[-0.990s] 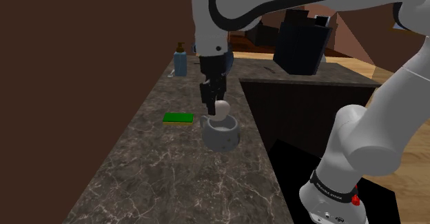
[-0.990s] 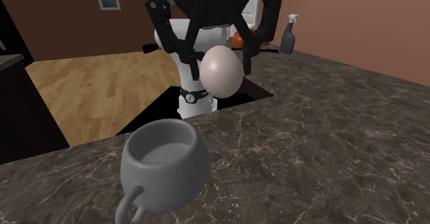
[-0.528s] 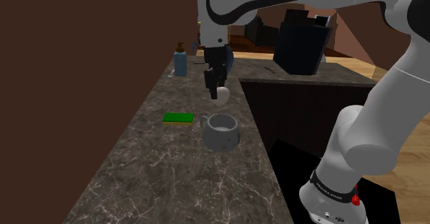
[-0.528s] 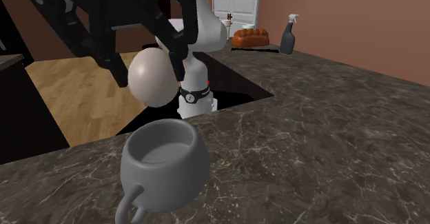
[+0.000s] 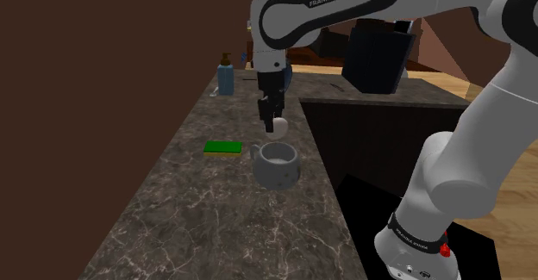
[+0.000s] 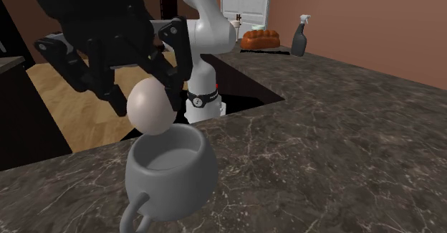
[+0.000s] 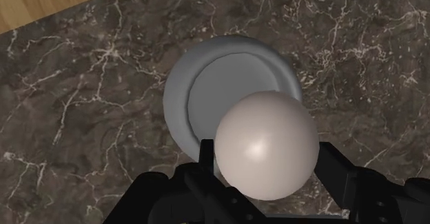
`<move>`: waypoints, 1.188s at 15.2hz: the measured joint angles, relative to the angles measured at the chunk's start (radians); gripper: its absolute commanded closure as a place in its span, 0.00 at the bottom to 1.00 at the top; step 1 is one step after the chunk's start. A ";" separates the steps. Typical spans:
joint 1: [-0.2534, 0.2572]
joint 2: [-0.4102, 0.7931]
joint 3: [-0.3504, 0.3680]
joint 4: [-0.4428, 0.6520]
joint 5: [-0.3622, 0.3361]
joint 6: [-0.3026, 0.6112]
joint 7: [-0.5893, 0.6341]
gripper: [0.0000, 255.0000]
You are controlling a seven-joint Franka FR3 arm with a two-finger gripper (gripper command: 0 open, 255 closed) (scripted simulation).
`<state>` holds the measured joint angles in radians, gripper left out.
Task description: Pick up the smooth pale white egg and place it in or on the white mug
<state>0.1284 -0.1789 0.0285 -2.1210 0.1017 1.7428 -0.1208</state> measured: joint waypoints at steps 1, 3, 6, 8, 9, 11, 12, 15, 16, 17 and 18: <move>0.001 0.005 0.001 -0.009 0.001 0.014 0.000 1.00; 0.000 0.014 0.000 -0.027 0.001 0.041 -0.003 1.00; 0.001 0.021 0.001 -0.061 0.002 0.081 -0.006 1.00; 0.001 0.027 0.002 -0.074 0.002 0.100 -0.008 1.00; 0.001 0.028 0.001 -0.076 0.002 0.104 -0.009 1.00; 0.001 0.029 0.001 -0.078 0.002 0.107 -0.009 1.00; 0.001 0.029 0.001 -0.078 0.002 0.108 -0.009 1.00; 0.001 0.030 0.001 -0.079 0.002 0.108 -0.009 0.00; 0.001 0.030 0.001 -0.079 0.002 0.108 -0.009 0.00; 0.001 0.030 0.001 -0.079 0.002 0.109 -0.009 0.00; 0.001 0.030 0.001 -0.079 0.002 0.109 -0.009 0.00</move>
<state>0.1292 -0.1493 0.0298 -2.1996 0.1041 1.8513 -0.1301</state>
